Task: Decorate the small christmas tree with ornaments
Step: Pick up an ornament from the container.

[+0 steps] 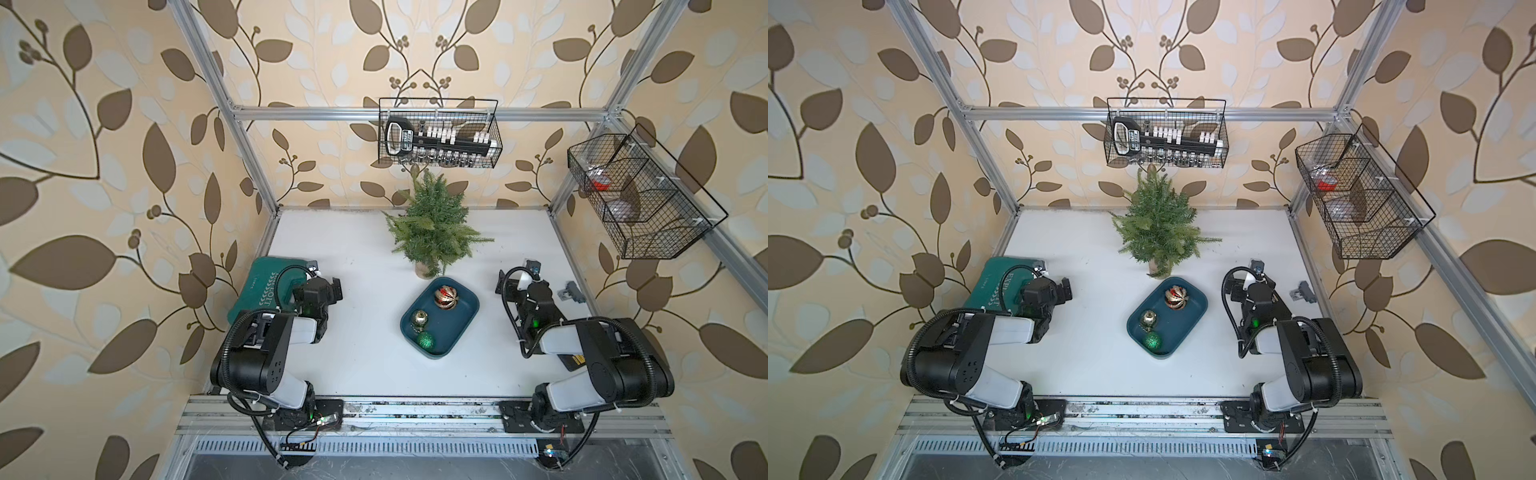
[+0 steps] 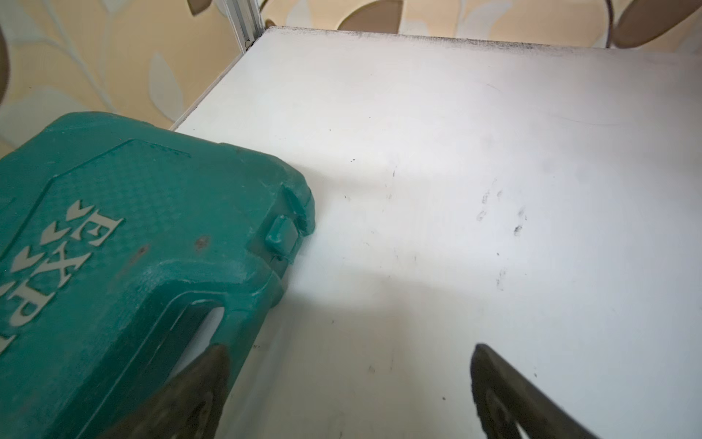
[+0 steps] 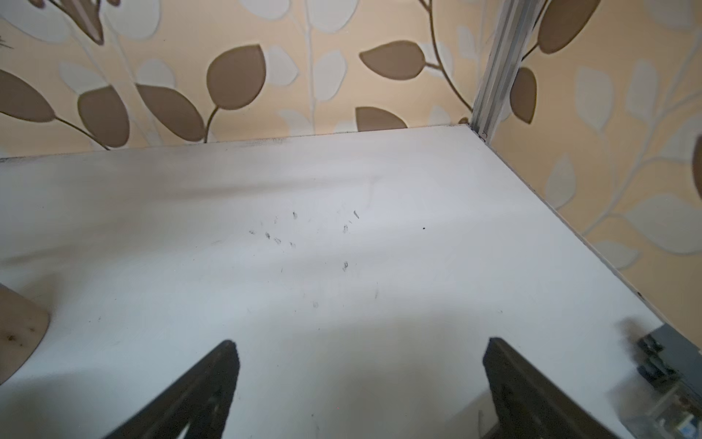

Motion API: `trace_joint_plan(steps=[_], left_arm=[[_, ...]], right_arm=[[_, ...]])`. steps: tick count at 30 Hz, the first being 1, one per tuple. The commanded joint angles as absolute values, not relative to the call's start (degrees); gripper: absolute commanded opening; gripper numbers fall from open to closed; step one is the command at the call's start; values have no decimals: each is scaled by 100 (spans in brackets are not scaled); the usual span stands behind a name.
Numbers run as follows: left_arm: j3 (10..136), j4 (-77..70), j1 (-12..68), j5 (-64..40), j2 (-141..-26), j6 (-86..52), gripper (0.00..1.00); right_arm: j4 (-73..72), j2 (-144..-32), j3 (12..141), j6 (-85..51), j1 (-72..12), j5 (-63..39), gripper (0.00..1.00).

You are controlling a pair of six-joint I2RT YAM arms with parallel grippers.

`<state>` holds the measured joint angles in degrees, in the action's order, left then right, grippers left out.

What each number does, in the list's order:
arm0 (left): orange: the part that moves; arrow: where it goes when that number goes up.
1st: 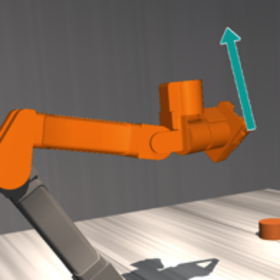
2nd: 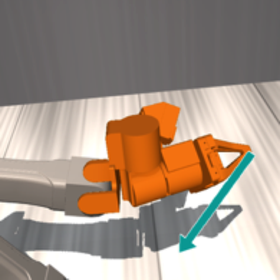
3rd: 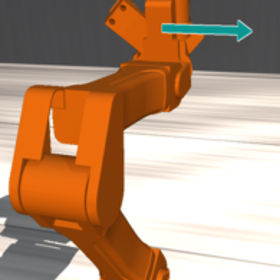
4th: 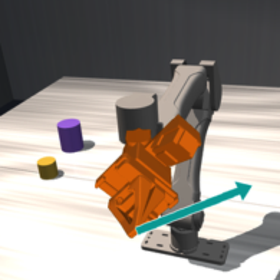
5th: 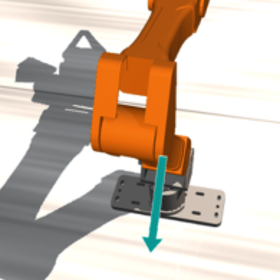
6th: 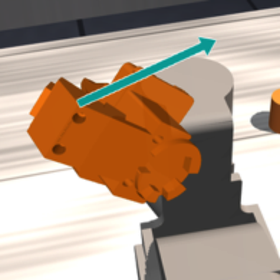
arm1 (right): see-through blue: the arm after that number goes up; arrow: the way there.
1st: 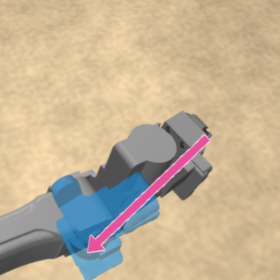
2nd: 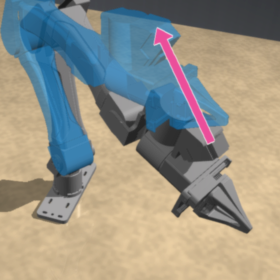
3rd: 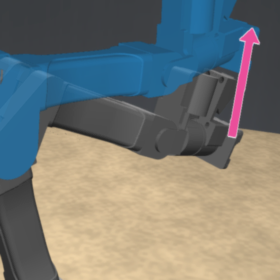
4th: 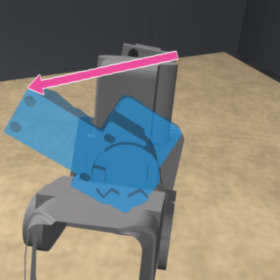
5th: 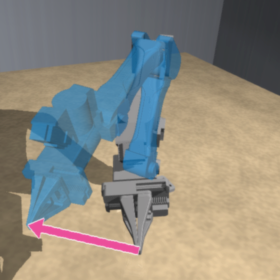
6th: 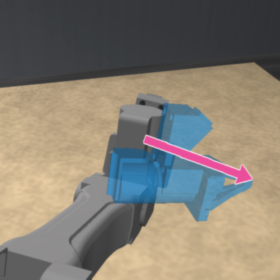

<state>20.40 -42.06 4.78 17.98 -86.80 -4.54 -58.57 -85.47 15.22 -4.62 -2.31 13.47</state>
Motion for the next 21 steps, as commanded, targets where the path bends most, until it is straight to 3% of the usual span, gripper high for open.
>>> trace_joint_plan(steps=[1, 21], left_arm=[[2175, -4359, 404, 1731, -8629, -314, 99], [2137, -4392, 409, 1733, -8578, -316, 99]], right_arm=[[-6001, -8543, 1503, -404, -268, 1362, 100], [-5987, -8543, 1503, -404, -264, 1362, 100]])
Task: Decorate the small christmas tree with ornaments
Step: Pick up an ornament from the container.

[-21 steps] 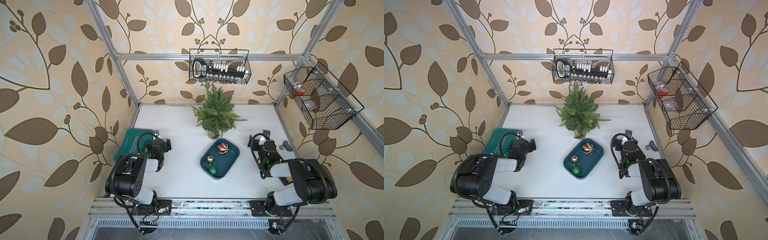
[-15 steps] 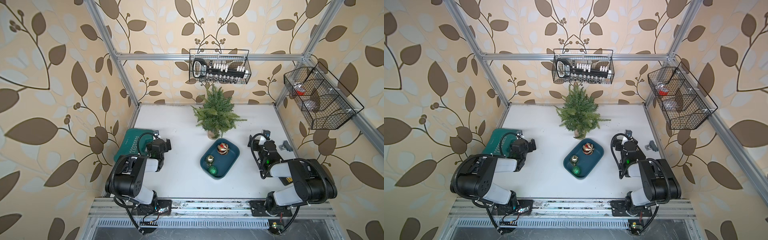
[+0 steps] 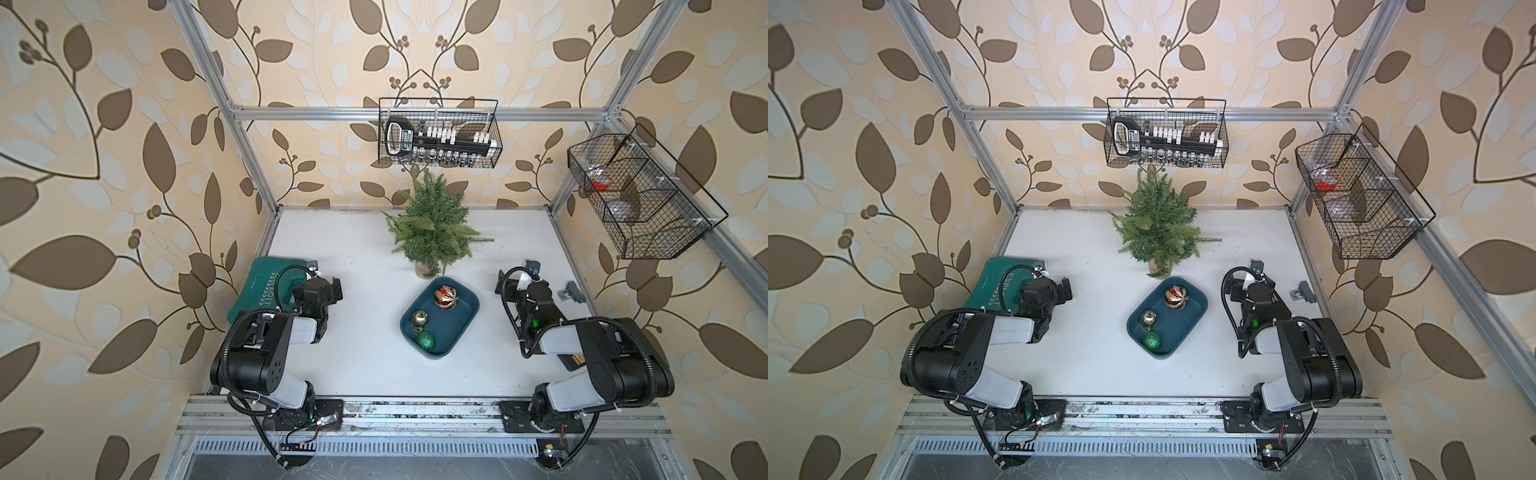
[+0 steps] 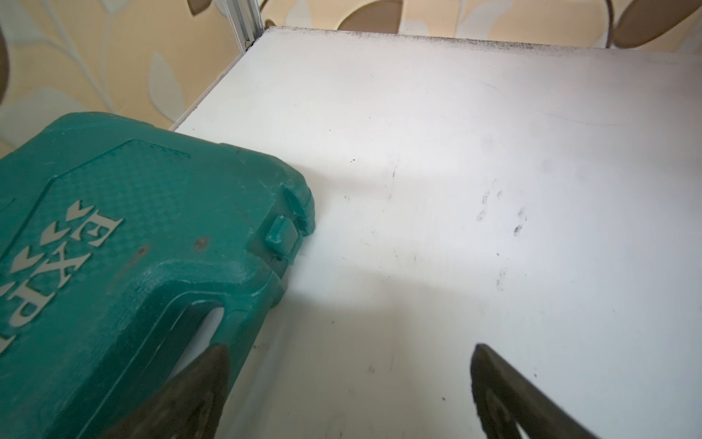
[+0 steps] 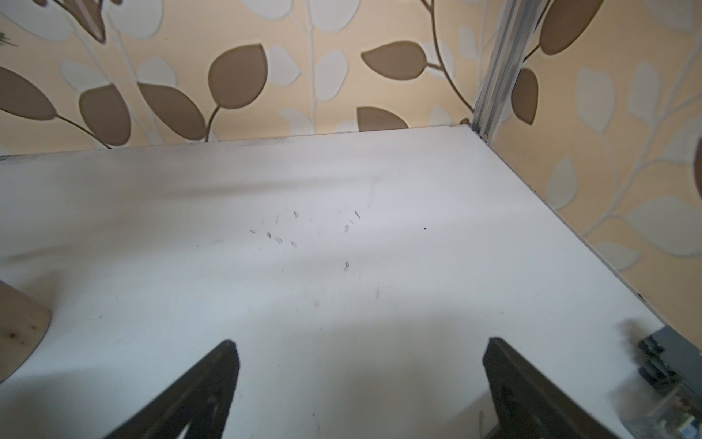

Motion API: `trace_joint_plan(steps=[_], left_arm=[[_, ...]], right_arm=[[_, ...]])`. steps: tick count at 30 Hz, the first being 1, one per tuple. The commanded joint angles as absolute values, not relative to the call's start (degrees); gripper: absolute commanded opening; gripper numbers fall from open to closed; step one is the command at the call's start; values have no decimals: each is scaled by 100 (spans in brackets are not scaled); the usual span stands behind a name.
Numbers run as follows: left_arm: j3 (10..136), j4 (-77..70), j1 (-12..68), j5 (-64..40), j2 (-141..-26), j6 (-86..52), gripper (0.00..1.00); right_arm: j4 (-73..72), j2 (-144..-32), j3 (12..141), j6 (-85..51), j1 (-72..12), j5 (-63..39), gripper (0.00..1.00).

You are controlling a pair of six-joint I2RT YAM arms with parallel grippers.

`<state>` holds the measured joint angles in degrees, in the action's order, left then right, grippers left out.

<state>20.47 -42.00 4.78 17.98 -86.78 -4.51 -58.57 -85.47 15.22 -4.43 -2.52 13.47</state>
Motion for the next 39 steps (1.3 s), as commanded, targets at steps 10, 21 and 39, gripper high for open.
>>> trace_joint_plan(steps=[10, 21, 39], left_arm=[[3383, -2002, 418, 1797, -7912, -342, 99], [4816, 416, 409, 676, -7143, -3303, 99], [3871, 1537, 932, -2644, -6154, -3607, 81]], right_arm=[[-4110, -7288, 2102, -324, -397, 1404, 100], [268, -5872, 3613, -3305, -348, 315, 100], [904, -5546, 3296, -3847, -2697, -1480, 81]])
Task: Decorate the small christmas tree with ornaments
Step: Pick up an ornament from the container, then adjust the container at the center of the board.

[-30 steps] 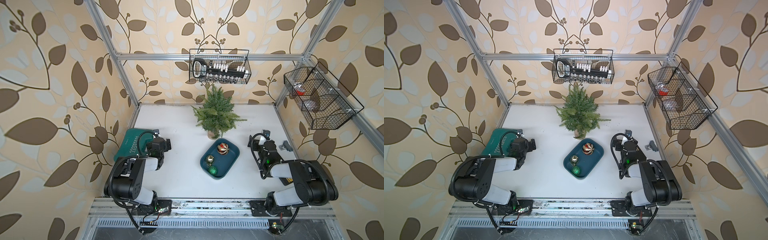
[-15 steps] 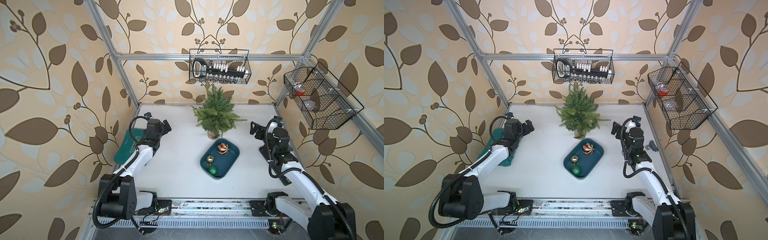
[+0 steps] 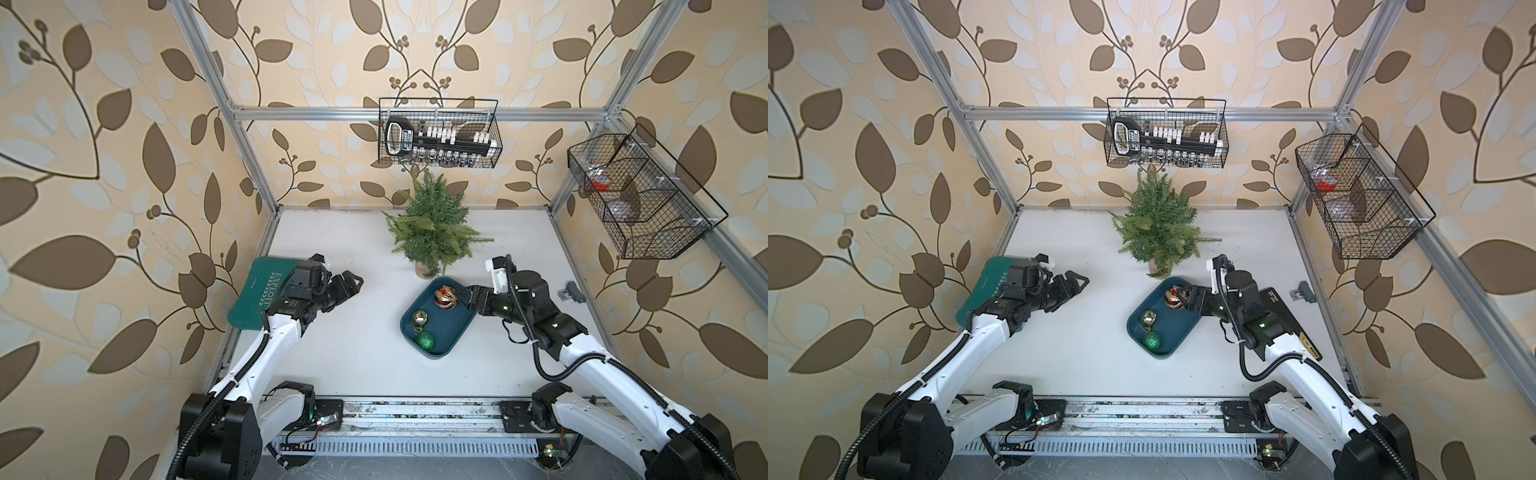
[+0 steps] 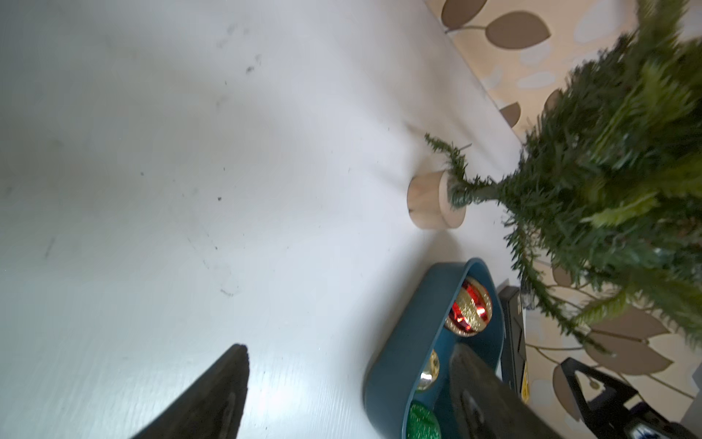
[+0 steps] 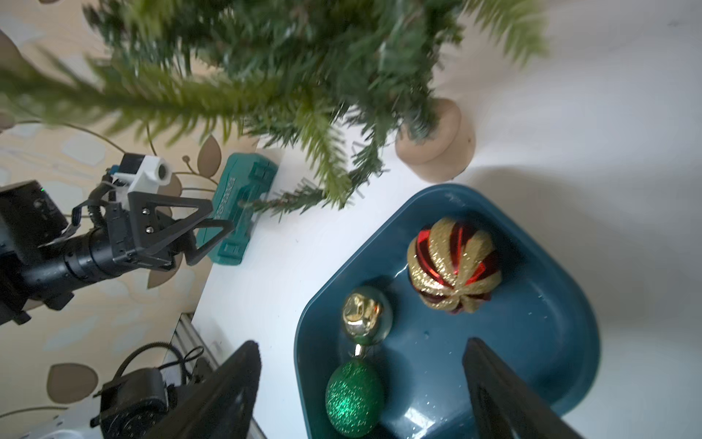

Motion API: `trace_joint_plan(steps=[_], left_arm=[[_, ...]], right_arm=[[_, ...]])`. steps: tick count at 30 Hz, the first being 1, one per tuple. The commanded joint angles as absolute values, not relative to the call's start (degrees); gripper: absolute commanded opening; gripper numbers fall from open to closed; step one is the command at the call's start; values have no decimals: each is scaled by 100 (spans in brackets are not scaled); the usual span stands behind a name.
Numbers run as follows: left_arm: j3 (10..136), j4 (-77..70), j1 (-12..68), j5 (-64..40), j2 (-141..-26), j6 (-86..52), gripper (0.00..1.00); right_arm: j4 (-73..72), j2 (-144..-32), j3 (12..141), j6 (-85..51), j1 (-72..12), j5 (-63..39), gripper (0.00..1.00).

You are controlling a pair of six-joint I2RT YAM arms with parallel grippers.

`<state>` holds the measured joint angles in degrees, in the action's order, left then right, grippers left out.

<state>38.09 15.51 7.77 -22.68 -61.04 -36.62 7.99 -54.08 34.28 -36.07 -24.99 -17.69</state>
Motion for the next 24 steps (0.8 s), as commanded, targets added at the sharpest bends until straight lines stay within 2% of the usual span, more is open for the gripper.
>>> trace_joint_plan(steps=[1, 11, 17, 24], left_arm=[[3917, 1506, 1062, -2664, -6267, -3601, 79], [3820, 921, 2350, -2593, -7104, -3893, 65], [3794, 677, 2634, -2619, -7571, -3991, 58], [3897, 512, 3005, -2641, -8052, -3990, 52]], right_arm=[[864, -5690, 3321, -3875, -2750, -1427, 80], [388, -6643, 3349, -4061, -2964, -783, 80], [184, -7015, 3335, -4191, -2963, -397, 85], [-27, -7477, 3392, -4199, -2969, -230, 85]])
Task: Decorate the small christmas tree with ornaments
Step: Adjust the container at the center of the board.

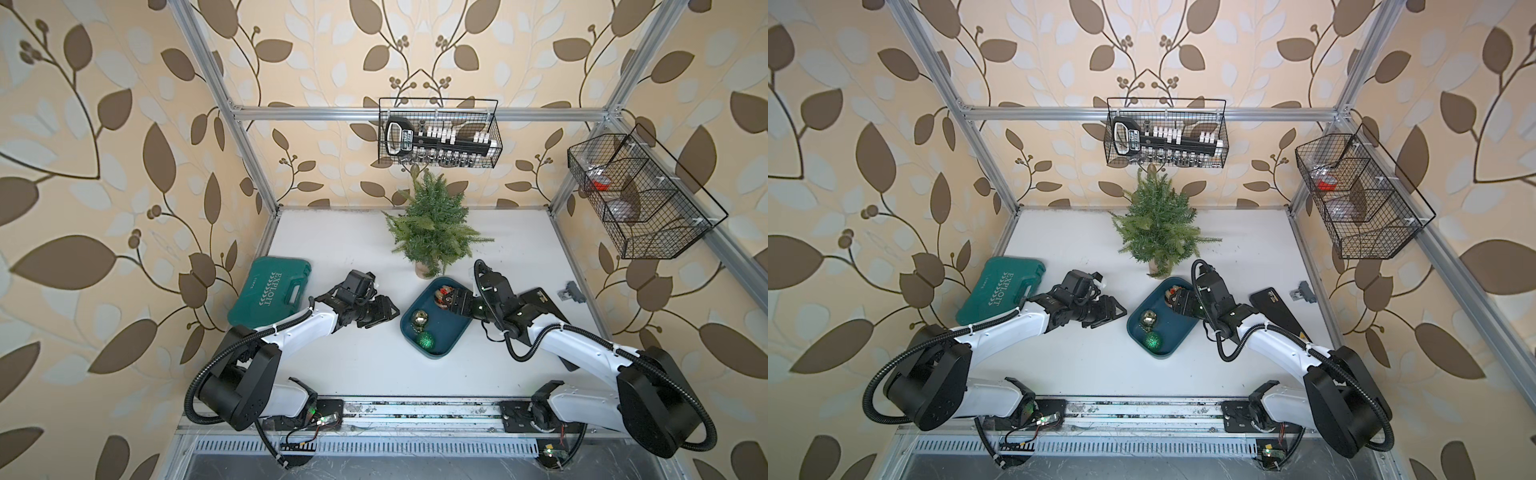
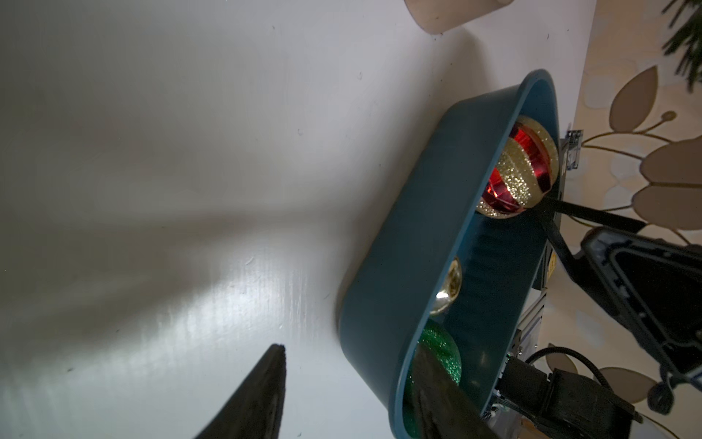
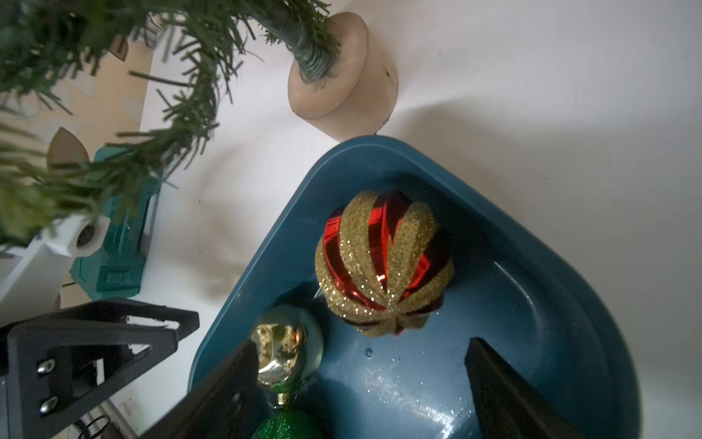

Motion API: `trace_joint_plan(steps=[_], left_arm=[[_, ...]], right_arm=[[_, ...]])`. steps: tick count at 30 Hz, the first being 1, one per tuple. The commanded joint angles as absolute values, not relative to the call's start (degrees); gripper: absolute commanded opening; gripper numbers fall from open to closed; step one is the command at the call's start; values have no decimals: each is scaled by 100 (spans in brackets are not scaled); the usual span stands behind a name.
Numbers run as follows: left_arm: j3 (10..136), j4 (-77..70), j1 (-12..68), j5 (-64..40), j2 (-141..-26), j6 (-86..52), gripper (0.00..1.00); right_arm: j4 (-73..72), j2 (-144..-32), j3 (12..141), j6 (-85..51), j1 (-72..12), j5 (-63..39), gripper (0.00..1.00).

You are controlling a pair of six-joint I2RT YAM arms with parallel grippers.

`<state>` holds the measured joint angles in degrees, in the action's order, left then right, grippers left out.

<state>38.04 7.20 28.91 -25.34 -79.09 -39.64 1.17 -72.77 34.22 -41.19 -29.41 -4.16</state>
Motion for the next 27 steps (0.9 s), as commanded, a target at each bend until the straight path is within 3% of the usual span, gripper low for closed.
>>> trace_joint_plan(steps=[1, 17, 23, 27], left_arm=[[3932, 486, 3047, -2686, -8142, -3982, 51], [4017, 360, 3375, -2688, -8508, -4060, 45], [4008, 369, 3428, -2683, -8440, -4095, 44], [3981, 378, 3445, -2654, -8344, -4126, 44]], right_arm=[[-92, -7570, 3410, -4209, -2962, -254, 85], [-221, -8520, 3726, -4504, -3067, -40, 85], [-331, -8708, 3710, -4553, -3081, -103, 80], [-360, -8684, 3701, -4562, -3085, -191, 70]])
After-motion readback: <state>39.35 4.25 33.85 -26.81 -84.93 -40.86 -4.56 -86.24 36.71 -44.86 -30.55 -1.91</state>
